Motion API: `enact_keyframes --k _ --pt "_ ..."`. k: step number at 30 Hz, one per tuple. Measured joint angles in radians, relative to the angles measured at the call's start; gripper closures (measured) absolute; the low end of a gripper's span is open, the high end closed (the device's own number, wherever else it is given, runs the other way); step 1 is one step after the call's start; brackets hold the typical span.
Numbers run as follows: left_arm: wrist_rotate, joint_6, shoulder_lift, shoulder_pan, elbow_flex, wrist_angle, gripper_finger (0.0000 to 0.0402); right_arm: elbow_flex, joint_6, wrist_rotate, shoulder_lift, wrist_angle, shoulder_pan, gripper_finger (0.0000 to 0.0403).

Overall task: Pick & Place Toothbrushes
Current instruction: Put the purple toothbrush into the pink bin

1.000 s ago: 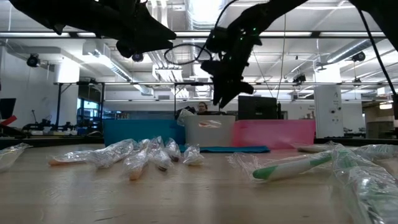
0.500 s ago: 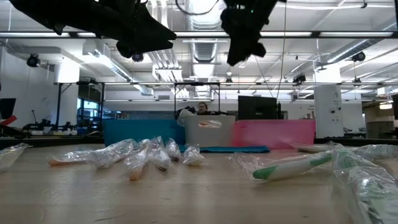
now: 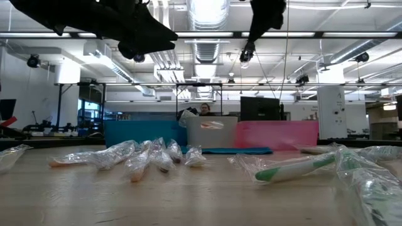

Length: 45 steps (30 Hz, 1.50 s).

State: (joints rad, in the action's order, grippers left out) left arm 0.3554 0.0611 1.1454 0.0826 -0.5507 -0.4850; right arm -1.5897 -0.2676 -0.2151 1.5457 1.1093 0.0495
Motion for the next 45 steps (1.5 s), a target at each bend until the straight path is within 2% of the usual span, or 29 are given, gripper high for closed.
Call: enact_keyframes --k 4,11,13,15,17,19,24,28,31,34,40,45 --pt "-0.005 0.000 0.000 0.000 0.000 0.007 0.0193 0.045 -0.015 -0.092 -0.004 0.025 -0.090 0.0389" --pt "-0.005 0.000 0.000 0.000 0.000 0.008 0.0193 0.163 -0.047 -0.158 -0.022 -0.012 -0.221 0.0383" --pt "-0.041 -0.002 0.000 0.000 0.000 0.012 0.0193 0.194 -0.056 -0.160 -0.023 -0.022 -0.249 0.0386" --pt "-0.134 -0.029 0.000 0.001 0.000 0.032 0.0194 0.221 -0.074 -0.162 -0.026 -0.025 -0.271 0.0392" --pt "-0.236 -0.065 0.000 0.014 -0.001 0.077 0.0196 0.246 -0.090 -0.163 -0.027 -0.025 -0.290 0.0393" --pt "-0.272 -0.099 0.000 0.036 -0.001 0.144 0.0199 0.268 -0.107 -0.163 -0.027 -0.025 -0.302 0.0394" --pt "-0.275 -0.246 0.001 0.117 -0.001 0.363 0.0203 0.300 -0.139 -0.164 -0.027 -0.026 -0.307 0.0394" --pt "-0.276 -0.379 0.002 0.195 -0.001 0.444 0.0207 0.302 -0.130 -0.173 -0.028 -0.037 -0.305 0.0394" --pt "-0.260 -0.539 0.002 0.246 -0.001 0.466 0.0207 0.292 -0.125 -0.182 -0.028 -0.042 -0.305 0.0394" --pt "-0.183 -0.646 0.002 0.271 -0.001 0.496 0.0208 0.280 -0.117 -0.183 -0.028 -0.050 -0.304 0.0394" --pt "-0.083 -0.686 0.002 0.254 -0.001 0.553 0.0209 0.271 -0.106 -0.183 -0.028 -0.050 -0.304 0.0394" --pt "0.000 -0.746 0.002 0.203 -0.001 0.670 0.0209 0.271 -0.079 -0.194 -0.028 -0.059 -0.304 0.0394"
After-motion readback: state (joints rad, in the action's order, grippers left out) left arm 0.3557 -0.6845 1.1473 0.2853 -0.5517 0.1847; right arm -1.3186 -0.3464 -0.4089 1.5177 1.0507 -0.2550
